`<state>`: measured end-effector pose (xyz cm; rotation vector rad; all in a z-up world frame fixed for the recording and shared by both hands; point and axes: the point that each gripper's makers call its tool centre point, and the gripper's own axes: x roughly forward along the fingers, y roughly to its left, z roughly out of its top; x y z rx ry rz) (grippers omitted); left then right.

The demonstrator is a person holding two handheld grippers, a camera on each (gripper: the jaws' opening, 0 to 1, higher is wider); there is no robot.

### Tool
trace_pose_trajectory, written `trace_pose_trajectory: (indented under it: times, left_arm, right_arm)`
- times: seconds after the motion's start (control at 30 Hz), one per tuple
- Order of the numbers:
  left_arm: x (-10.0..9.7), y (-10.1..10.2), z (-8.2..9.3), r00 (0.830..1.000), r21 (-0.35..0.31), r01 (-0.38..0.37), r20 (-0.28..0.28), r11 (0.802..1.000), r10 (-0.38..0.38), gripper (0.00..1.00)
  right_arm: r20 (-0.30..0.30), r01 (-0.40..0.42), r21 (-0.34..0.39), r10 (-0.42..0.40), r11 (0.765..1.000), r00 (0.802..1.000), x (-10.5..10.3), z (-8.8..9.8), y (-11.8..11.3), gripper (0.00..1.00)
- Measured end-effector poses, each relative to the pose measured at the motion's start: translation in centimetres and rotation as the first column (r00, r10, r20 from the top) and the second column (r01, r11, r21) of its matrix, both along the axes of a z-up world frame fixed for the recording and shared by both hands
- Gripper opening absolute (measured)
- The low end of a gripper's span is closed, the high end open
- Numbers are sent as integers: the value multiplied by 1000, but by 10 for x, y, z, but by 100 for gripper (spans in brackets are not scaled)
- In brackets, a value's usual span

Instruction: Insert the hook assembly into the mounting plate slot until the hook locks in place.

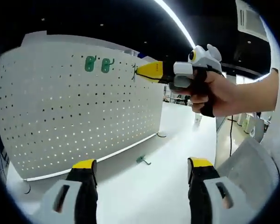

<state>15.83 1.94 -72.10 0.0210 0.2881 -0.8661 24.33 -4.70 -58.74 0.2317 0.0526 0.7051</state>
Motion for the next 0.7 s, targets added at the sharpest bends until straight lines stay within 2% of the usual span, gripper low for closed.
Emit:
trace_pose_trajectory:
  times: [0.2,0.7]
  left_arm:
    - [-8,7,-7,999,-8,7,-34,1000,-7,81]
    - [-19,27,-14,999,11,3,-43,1000,-2,80]
  right_arm:
    - [16,45,12,-46,999,999,16,13,-11,0]
    - [59,118,-26,-116,993,991,49,36,-27,0]
